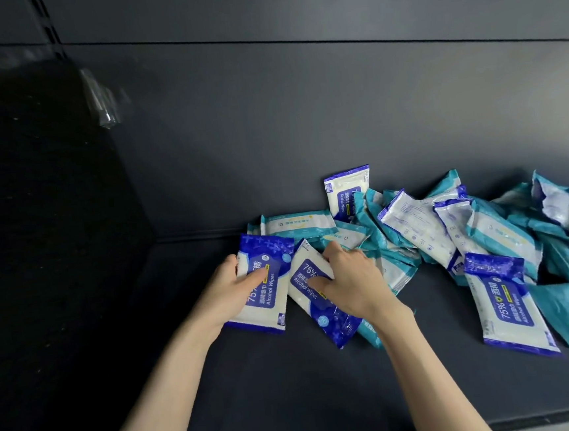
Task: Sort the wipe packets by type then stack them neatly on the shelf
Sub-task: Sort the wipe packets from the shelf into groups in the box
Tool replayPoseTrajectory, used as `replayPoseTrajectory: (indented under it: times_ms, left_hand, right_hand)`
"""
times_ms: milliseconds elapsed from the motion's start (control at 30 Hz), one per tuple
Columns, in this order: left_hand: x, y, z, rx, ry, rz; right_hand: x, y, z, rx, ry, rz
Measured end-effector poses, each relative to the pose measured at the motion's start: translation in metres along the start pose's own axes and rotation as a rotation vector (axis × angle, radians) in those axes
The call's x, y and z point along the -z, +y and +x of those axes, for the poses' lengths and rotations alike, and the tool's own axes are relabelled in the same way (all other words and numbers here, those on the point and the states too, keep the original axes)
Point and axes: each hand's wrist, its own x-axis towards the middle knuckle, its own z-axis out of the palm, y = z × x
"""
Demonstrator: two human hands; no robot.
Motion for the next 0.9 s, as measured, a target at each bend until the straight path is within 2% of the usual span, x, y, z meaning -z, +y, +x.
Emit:
replayPoseTrajectory:
  times_ms: [67, 233, 433, 667, 800, 900]
  left_hand:
    - [-0.003, 0.001, -0.002, 0.005, 0.001, -0.078]
    - [-0.018, 0.006, -0.011, -0.022, -0.065, -0.297]
    - [-0.052, 0.023, -0.011, -0.07, -0.108, -0.537]
    - [-0.092, 0.049, 0.028, -0.127, -0.114, -0.422]
    - [-0.11, 0.059, 0.062, -0.192, -0.06, -0.378]
    - [-0.121, 0.057, 0.088, -0.232, 0.045, -0.187]
  right_hand:
    - [-0.002, 0.003, -0.005, -0.015, 0.042, 0.148]
    - [-0.004, 0.021, -0.018, -0.098, 0.125, 0.747]
    - [0.021, 0.038, -0.029, -0.105, 0.172, 1.171]
    - [0.041, 0.075, -0.005, -0.189, 0.19, 1.092]
    - [0.042, 0.092, 0.017, -0.219, 0.429, 1.072]
    - [0.038, 0.104, 0.026, -0.219, 0.504, 1.065]
